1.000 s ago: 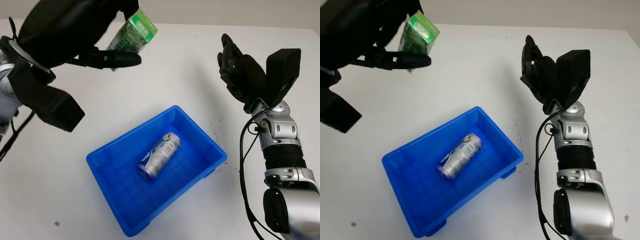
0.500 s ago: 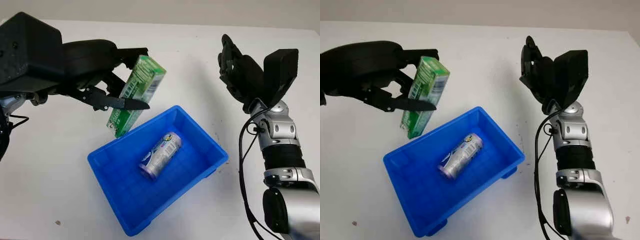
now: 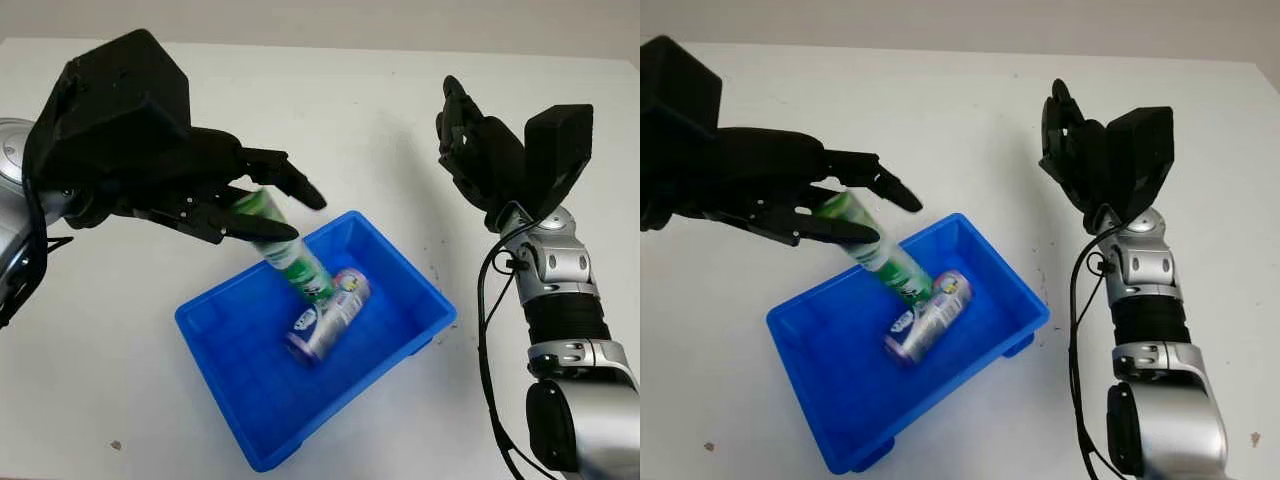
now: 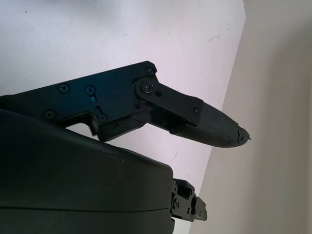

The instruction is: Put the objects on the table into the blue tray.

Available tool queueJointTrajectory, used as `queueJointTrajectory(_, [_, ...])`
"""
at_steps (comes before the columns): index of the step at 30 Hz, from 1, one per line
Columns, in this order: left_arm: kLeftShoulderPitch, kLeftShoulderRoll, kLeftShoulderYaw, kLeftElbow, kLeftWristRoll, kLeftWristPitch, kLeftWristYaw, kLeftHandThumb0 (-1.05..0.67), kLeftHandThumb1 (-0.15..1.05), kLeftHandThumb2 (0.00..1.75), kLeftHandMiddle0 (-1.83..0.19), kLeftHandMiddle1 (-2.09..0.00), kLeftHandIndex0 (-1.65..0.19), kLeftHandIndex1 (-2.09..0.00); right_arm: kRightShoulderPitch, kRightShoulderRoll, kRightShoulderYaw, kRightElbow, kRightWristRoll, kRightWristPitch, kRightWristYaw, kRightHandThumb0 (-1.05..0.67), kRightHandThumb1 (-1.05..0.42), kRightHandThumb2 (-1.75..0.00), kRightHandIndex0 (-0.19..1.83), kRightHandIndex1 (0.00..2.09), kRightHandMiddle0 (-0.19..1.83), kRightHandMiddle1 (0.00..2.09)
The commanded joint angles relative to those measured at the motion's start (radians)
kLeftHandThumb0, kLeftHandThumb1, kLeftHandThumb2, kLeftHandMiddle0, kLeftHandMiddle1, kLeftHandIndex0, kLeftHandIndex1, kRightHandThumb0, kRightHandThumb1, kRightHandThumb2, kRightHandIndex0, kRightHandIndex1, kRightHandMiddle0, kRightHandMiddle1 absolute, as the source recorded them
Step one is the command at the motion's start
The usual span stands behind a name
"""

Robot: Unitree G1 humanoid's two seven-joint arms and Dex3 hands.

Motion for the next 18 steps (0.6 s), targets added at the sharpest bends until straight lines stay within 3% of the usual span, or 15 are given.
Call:
queueJointTrajectory(1, [-0.017,-0.034,0.043,-0.052,-0.034,0.029,0.011,-0.48,1.05,0.23,0.02,-0.03,0.1,-0.11,0.005,0.003,-0.004,-0.022,0.007,0.009,-0.002,-0.72,-1.05,-0.8,-0.19,0.0,-0.19,0.0])
queueJointTrajectory(5, [-0.014,-0.11,0.111,-0.038,-0.03,0.052,0.109,-0.4,1.05,0.33,-0.03,-0.06,0.04,-0.15,0.004,0.0,0.0,-0.021,0.001,0.012,-0.003,-0.72,-1.05,-0.79,-0.19,0.0,-0.19,0.0])
queueJointTrajectory(6, [-0.012,-0.123,0.122,-0.038,-0.028,0.056,0.129,-0.37,0.92,0.64,-0.08,-0.09,0.01,-0.21,0.004,-0.001,0.0,-0.021,0.001,0.012,-0.003,-0.71,-1.05,-0.8,-0.19,0.0,-0.19,0.0])
queueJointTrajectory(7, [-0.013,-0.147,0.143,-0.038,-0.025,0.073,0.167,-0.36,0.83,0.82,-0.1,-0.1,0.01,-0.25,0.003,-0.001,0.0,-0.019,0.001,0.01,-0.002,-0.71,-1.05,-0.8,-0.19,0.0,-0.19,0.0])
queueJointTrajectory(8, [-0.009,-0.173,0.17,-0.032,-0.022,0.074,0.203,-0.36,0.75,1.03,-0.15,-0.21,-0.01,-0.41,0.001,-0.002,0.0,-0.014,0.001,0.006,0.001,-0.71,-1.05,-0.8,-0.19,0.0,-0.19,0.0])
queueJointTrajectory(9, [-0.006,-0.204,0.2,-0.017,-0.021,0.068,0.239,-0.36,0.69,1.19,-0.08,-0.65,0.06,-0.81,0.0,-0.003,0.0,-0.01,0.002,0.003,0.003,-0.71,-1.05,-0.8,-0.19,0.0,-0.19,0.0])
queueJointTrajectory(10, [0.002,-0.226,0.225,-0.005,-0.011,0.042,0.275,-0.36,0.67,1.23,-0.03,-0.96,0.1,-1.07,-0.001,-0.004,0.0,-0.007,0.001,0.0,0.005,-0.71,-1.05,-0.8,-0.19,0.0,-0.19,0.0])
queueJointTrajectory(12, [0.017,-0.252,0.258,0.017,0.025,-0.025,0.34,-0.4,0.73,1.12,-0.14,-1.25,0.0,-1.36,-0.003,-0.006,0.001,-0.005,-0.002,-0.001,0.006,-0.71,-1.05,-0.79,-0.19,0.0,-0.19,0.0])
queueJointTrajectory(14, [0.024,-0.284,0.288,0.04,0.067,-0.07,0.423,-0.44,0.95,0.68,-0.26,-1.49,-0.12,-1.54,-0.005,-0.007,0.001,-0.006,-0.003,0.004,0.007,-0.71,-1.05,-0.79,-0.19,0.0,-0.19,0.0])
queueJointTrajectory(15, [0.026,-0.297,0.3,0.057,0.087,-0.101,0.455,-0.46,1.0,0.56,-0.3,-1.59,-0.15,-1.61,-0.006,-0.007,0.001,-0.008,-0.003,0.006,0.007,-0.71,-1.05,-0.79,-0.19,0.0,-0.19,0.0])
queueJointTrajectory(16, [0.026,-0.309,0.31,0.079,0.105,-0.131,0.484,-0.47,1.03,0.5,-0.24,-1.74,-0.13,-1.69,-0.007,-0.008,0.0,-0.007,-0.003,0.007,0.008,-0.71,-1.05,-0.8,-0.19,0.0,-0.19,0.0])
queueJointTrajectory(18, [0.027,-0.335,0.336,0.139,0.13,-0.199,0.532,-0.48,1.04,0.46,-0.15,-1.79,-0.06,-1.7,-0.01,-0.009,0.001,-0.003,-0.002,0.007,0.011,-0.71,-1.05,-0.8,-0.19,0.0,-0.19,0.0])
